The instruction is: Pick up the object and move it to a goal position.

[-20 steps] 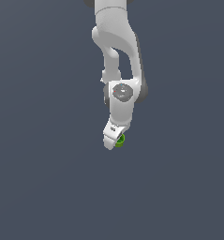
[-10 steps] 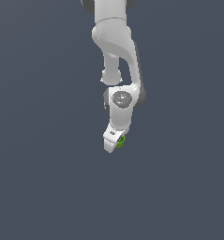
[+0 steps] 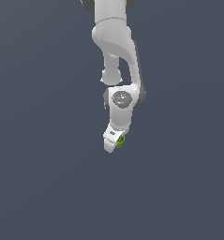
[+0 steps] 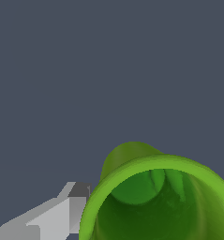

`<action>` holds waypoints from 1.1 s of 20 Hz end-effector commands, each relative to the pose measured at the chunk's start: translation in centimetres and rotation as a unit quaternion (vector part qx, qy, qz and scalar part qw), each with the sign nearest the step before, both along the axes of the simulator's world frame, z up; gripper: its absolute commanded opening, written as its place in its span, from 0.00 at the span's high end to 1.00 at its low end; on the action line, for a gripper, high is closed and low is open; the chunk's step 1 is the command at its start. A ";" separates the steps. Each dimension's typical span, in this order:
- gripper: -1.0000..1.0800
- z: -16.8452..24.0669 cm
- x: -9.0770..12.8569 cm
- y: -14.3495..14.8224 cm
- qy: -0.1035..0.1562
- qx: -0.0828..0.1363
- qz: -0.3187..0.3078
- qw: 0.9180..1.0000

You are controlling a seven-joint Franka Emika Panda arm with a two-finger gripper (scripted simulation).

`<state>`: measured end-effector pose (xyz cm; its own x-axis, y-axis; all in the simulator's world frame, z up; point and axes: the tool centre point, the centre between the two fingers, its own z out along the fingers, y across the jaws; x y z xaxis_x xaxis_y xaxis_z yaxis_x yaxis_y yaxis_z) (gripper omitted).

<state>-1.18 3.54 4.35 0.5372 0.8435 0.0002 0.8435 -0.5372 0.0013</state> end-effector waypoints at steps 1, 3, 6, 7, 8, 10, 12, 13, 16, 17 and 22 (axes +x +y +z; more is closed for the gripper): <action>1.00 0.1 0.0 0.0 0.000 0.000 0.000 1.000; 1.00 0.5 0.1 0.0 0.000 0.000 0.000 1.000; 1.00 1.6 0.2 0.1 0.000 0.000 0.000 1.000; 1.00 2.1 0.2 0.2 0.000 0.000 0.000 1.000; 1.00 2.7 0.3 0.2 0.000 0.000 0.000 1.000; 1.00 4.0 0.4 0.3 0.000 0.000 0.000 1.000; 1.00 5.6 0.5 0.5 0.000 0.000 0.000 1.000; 1.00 6.4 0.6 0.6 0.000 0.000 0.001 1.000; 1.00 9.3 0.9 0.8 0.000 0.000 0.001 1.000; 1.00 10.4 1.0 0.9 0.000 0.000 0.001 1.000; 1.00 16.1 1.6 1.4 0.000 0.001 0.001 1.000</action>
